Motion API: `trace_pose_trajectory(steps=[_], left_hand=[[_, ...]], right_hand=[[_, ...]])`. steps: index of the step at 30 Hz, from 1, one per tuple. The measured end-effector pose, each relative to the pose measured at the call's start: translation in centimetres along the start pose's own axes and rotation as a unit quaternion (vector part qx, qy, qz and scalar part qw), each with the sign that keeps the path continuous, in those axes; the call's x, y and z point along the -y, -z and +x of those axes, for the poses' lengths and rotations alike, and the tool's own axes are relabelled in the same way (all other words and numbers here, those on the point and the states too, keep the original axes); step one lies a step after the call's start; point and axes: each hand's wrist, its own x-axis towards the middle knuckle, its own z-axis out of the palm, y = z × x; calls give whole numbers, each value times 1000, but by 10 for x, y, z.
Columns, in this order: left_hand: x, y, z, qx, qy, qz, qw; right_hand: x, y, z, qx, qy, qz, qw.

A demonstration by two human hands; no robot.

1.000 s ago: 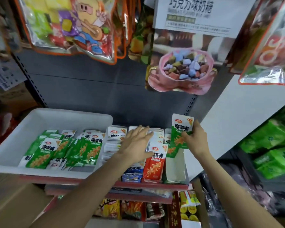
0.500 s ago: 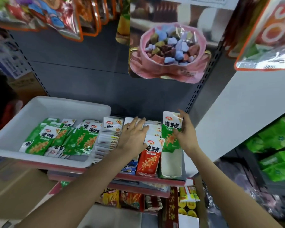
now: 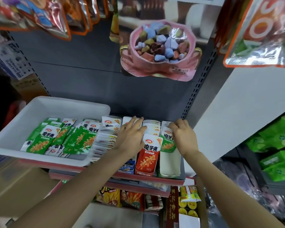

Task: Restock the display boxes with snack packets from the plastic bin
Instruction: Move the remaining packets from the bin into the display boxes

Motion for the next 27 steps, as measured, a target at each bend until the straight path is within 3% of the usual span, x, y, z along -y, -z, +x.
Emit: trace_pose_trajectory(steps=[2, 7, 12, 15, 21, 25, 27], left_hand=[[0, 1, -1, -11, -5, -16, 1000], [12, 8, -11, -115, 14, -160, 980], [63, 17, -32, -210, 80, -220, 949], [116, 15, -47, -225, 144, -237, 934], [211, 6, -78, -139, 253, -251, 924], [250, -4, -75, 6, 260, -276, 925], [261, -9, -71, 71, 249, -287, 922]], right_hand=[[6, 4, 1, -14, -11, 21, 1000], [50, 23, 9, -2, -1, 203, 979], [125, 44, 26, 41, 45, 303, 951], [176, 51, 36, 50, 66, 328, 941], [280, 30, 63, 166, 85, 292, 938], [331, -9, 81, 328, -8, 260, 908], [344, -38, 87, 365, -30, 235, 900]])
